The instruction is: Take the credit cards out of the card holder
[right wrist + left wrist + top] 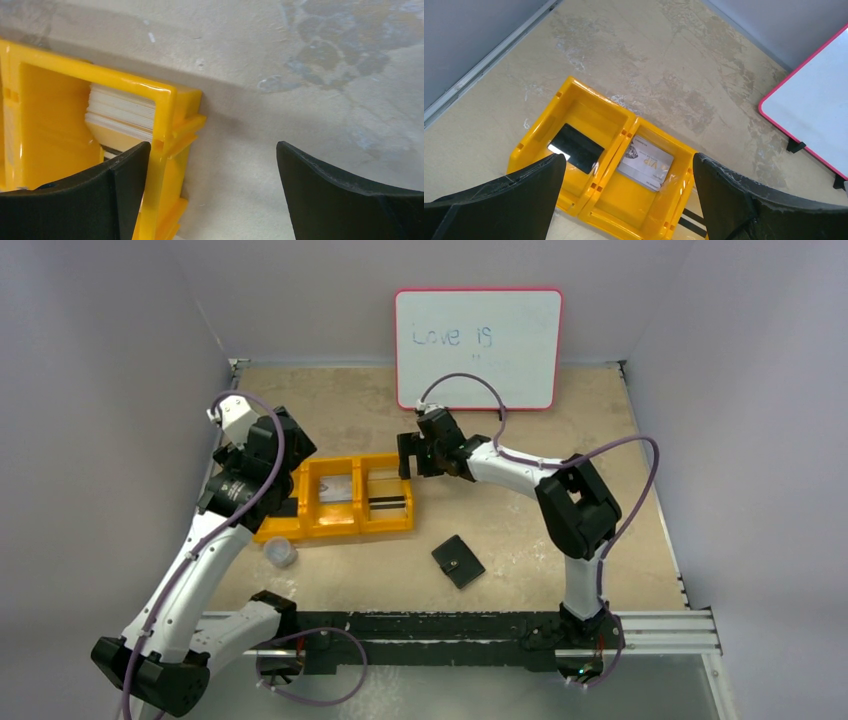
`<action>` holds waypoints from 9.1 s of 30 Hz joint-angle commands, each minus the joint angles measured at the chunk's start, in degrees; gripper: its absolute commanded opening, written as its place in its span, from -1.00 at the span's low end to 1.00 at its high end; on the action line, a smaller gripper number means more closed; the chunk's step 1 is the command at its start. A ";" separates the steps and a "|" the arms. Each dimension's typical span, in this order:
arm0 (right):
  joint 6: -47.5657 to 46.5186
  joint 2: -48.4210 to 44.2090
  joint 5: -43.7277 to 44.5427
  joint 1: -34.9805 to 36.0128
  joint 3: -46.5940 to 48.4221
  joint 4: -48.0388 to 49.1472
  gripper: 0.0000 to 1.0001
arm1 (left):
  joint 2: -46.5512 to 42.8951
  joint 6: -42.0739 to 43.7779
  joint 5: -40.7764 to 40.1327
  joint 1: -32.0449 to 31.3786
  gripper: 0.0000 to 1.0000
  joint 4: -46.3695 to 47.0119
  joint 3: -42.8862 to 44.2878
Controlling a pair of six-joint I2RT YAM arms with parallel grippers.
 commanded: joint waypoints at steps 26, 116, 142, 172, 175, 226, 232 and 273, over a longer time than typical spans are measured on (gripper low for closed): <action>0.17 -7.31 13.65 -16.80 -6.33 -0.78 0.91 | 9.41 -2.16 2.17 -0.21 1.00 6.21 -5.65; 19.12 -39.93 -26.81 -4.43 -61.07 21.17 -0.25 | 28.19 -26.44 19.04 -47.93 0.30 30.58 -19.86; 19.28 -37.40 -25.95 -2.43 -59.40 21.27 -0.23 | 36.29 -23.34 15.28 -48.90 -0.35 25.03 -15.03; 19.17 -35.32 -15.24 -0.11 -55.56 11.91 -0.37 | 37.64 -23.99 8.50 -51.10 -0.18 18.73 -12.12; 19.57 -35.15 -14.52 0.37 -55.29 11.70 -0.38 | 37.98 -24.09 7.94 -51.41 -0.43 17.93 -11.50; 17.78 -35.63 -11.03 1.98 -50.80 10.49 -1.00 | 37.56 -22.73 2.69 -53.30 -0.43 11.31 -6.33; 17.79 -35.87 -11.07 1.98 -50.88 10.66 -1.00 | 34.48 -20.95 4.83 -53.65 0.03 20.37 -7.76; 19.72 -37.53 -7.52 1.98 -52.03 8.05 -1.00 | 40.09 -26.44 -1.23 -53.74 -1.00 8.24 -4.98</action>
